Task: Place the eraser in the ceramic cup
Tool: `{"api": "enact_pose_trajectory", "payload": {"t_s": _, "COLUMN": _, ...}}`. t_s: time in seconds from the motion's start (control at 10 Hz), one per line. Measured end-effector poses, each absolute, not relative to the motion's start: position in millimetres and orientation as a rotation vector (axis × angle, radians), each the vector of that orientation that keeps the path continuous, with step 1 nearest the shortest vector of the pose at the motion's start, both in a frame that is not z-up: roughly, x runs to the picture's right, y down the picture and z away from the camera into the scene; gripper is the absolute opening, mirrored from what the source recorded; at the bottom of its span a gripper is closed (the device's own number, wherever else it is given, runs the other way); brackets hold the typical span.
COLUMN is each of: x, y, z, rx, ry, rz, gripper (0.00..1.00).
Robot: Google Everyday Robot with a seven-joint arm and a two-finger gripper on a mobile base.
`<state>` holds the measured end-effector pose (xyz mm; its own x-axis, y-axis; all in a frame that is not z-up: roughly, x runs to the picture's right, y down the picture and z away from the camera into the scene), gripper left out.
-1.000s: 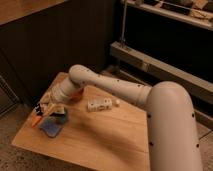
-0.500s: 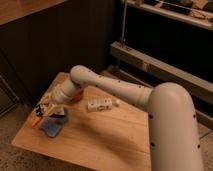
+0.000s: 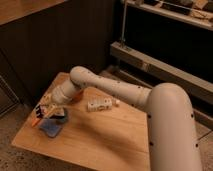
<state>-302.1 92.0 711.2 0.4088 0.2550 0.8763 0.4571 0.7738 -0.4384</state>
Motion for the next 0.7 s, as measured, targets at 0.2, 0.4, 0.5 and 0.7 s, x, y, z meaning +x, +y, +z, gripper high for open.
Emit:
{"api": "enact_pose_trajectory", "payload": {"t_s": 0.2, "x": -301, "y": 91, "z": 714, "rx": -0.718, "ry": -1.180, "rz": -0.125, "gripper": 0.30}}
{"api": "enact_pose_trajectory", "payload": {"t_s": 0.4, "x": -298, "y": 91, "z": 719, "rx": -0.719, "ry": -1.195, "rz": -0.098, "gripper": 0.30}}
{"api": "enact_pose_trajectory", "payload": {"t_s": 0.5, "x": -296, "y": 91, "z": 721, "rx": -0.719, "ry": -1.204, "rz": -0.086, "gripper": 0.30}}
{"api": "enact_pose_trajectory", "payload": {"t_s": 0.7, "x": -293, "y": 91, "z": 725, "rx": -0.714, "ry": -1.218, "rz": -0.073, "gripper": 0.30}}
